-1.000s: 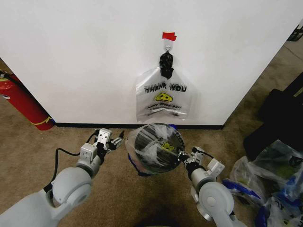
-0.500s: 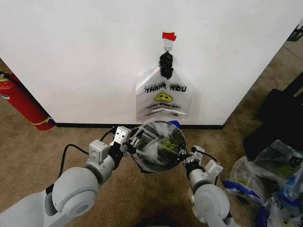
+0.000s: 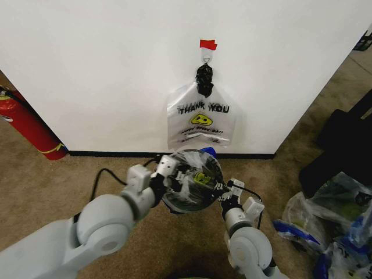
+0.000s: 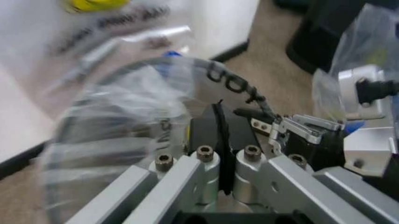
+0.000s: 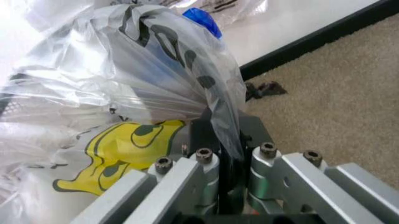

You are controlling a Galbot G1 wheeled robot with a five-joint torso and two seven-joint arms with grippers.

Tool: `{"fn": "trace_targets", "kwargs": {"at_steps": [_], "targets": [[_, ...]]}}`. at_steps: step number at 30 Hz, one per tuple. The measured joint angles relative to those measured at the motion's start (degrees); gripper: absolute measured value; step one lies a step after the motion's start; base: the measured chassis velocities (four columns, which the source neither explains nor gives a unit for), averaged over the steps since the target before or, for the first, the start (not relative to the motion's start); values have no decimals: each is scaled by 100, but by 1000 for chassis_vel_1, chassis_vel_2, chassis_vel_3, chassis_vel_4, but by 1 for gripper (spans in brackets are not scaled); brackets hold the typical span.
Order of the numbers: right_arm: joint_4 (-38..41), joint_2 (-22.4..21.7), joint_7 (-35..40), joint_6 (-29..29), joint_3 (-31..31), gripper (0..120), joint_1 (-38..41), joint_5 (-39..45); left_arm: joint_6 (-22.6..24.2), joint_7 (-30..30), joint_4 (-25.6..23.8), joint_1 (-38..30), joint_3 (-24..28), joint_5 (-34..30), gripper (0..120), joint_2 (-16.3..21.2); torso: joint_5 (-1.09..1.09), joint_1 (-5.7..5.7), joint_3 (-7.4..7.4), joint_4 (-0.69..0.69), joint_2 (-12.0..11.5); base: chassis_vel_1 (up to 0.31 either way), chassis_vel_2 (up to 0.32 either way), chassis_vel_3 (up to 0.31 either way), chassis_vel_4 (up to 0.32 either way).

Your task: Pick up the garbage bag from the wall and place it over the trash bin.

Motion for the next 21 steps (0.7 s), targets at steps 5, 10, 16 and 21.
{"fn": "trace_targets", "kwargs": {"at_steps": [5,10,16,21], "targets": [[0,30,-18,44,54,0,-45,-149,202,-374,577,-885,798,-314,0,-406,0,0,0,-1,0,0,0,0,0],[0,30,-37,63,60,0,-53,-184,294,-619,1207,-1212,1186,-197,0,-700,-1,0,0,1,0,0,0,0,0],[1,0,-57,76,69,0,-88,-235,430,-1181,1679,-1465,1532,-686,0,-974,-2,0,0,2,0,0,0,0,0],[-10,-2,-74,96,52,0,-91,-349,555,-1528,2086,-1853,1992,-1202,0,-1379,0,0,0,1,0,0,0,0,0]]}}
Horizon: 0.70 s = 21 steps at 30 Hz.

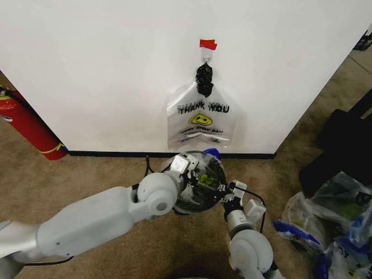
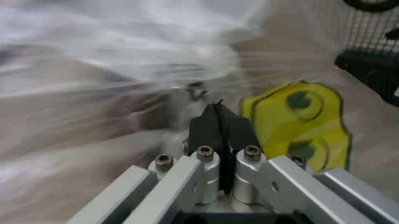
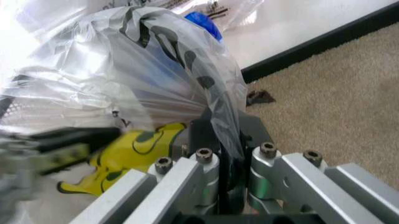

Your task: Pick up the garbage bag from the wall and place it over the trash bin.

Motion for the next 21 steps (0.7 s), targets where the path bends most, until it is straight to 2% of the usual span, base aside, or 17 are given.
{"fn": "trace_targets", "kwargs": {"at_steps": [5,7,9,21], "targets": [[24,0,-50,37,-2,0,-32,-134,-91,-16,510,-82,185,-73,0,-427,1,0,0,-1,0,0,0,0,0],[53,-9,-65,49,0,0,-45,-164,-126,-16,962,-67,244,-9,0,-762,-1,0,0,-2,0,0,0,0,0],[62,-11,-66,51,20,0,-45,-152,-125,-16,1230,-29,257,66,0,-929,0,0,0,-2,0,0,0,0,0],[215,-80,-85,28,35,0,-68,-34,-51,3,1920,-8,470,386,0,-1090,-1,0,0,0,0,0,0,0,0]]}}
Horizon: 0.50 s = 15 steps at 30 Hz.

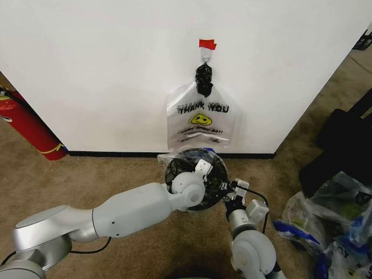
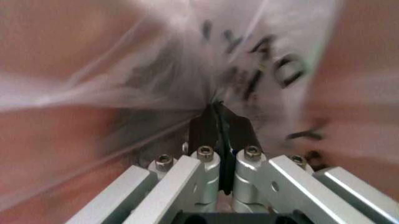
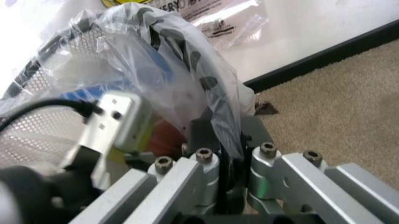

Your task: Pick up the garbage bag from the wall and place it over the trash bin.

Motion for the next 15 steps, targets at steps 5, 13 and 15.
{"fn": "trace_targets", "kwargs": {"at_steps": [5,13,15], "targets": [[0,-3,-19,-1,-14,0,-5,-8,23,21,257,-3,94,114,0,-101,0,0,0,0,0,0,0,0,0],[10,0,-84,-3,-81,0,-44,-89,28,103,727,-158,273,241,0,-338,0,0,0,-1,0,0,0,0,0],[38,-9,-100,-3,-84,0,-65,-91,39,147,936,-165,322,309,0,-406,0,0,0,-1,0,0,0,0,0]]}}
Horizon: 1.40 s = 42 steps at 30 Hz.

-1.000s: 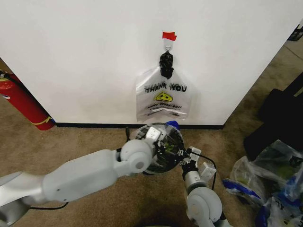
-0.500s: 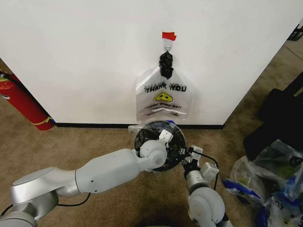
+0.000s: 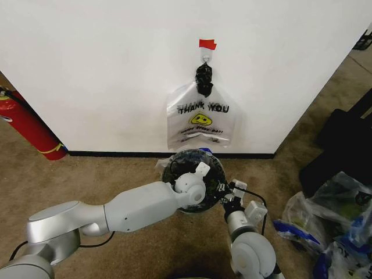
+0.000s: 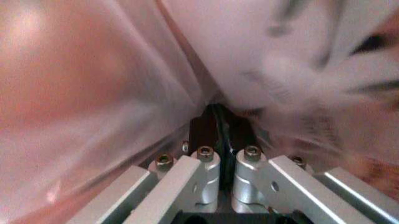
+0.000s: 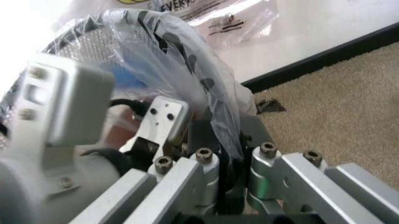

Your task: Pick up the garbage bag from the wall and place it over the trash bin.

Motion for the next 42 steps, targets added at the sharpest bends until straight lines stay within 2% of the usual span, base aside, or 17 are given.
{"fn": "trace_targets", "kwargs": {"at_steps": [3,6,8,11,13,14,16,18,24,26,29,34,42], "targets": [[2,-31,-15,0,-1,0,-4,3,-11,41,21,18,-28,65,0,27,0,0,0,-1,0,0,0,0,0],[-53,-52,-16,2,1,0,24,6,-41,45,-202,27,-102,15,0,144,-1,0,0,0,0,0,0,0,0],[-105,-71,-17,9,10,0,55,7,-85,74,-567,3,-133,-11,0,340,-1,0,0,0,0,0,0,0,0],[-103,-78,-30,25,9,0,60,-45,-99,61,-1518,-147,-51,-244,0,829,0,0,0,2,0,0,0,0,0],[-90,-74,-63,48,1,0,37,-109,-79,-10,-2021,-232,-23,-456,0,1019,-1,-1,0,3,0,0,0,0,0],[-90,-74,-63,48,1,0,37,-109,-79,-10,-2021,-232,-23,-456,0,1019,-1,-1,0,3,0,0,0,0,0],[-113,-73,-95,84,-4,0,27,-201,-4,-169,-2512,-366,-33,-858,0,1175,-1,-1,-1,0,0,0,0,0,0],[-152,-77,-116,123,-5,0,32,-289,129,-359,-2724,-468,-59,-1255,0,1296,-1,-1,-1,-1,1,0,0,0,0],[-132,-176,-239,278,86,0,19,-498,184,-503,-2820,-518,-126,-1877,0,1514,-2,-1,-1,2,1,0,0,0,0],[-132,-224,-265,336,145,0,25,-499,190,-554,-2836,-478,-152,-2184,0,1492,0,-1,-1,0,1,0,0,0,0],[-161,-242,-296,414,188,0,56,-488,192,-579,-2647,-349,-154,-2307,0,1310,-1,-1,-1,0,1,0,0,0,0],[-191,-231,-316,436,186,0,62,-504,192,-569,-2317,-192,-149,-2252,0,1050,0,-1,0,0,1,0,0,0,0],[-166,-229,-365,448,91,0,52,-539,191,-396,-1590,-118,-102,-1748,0,692,0,-1,0,0,1,0,0,0,0]]}}
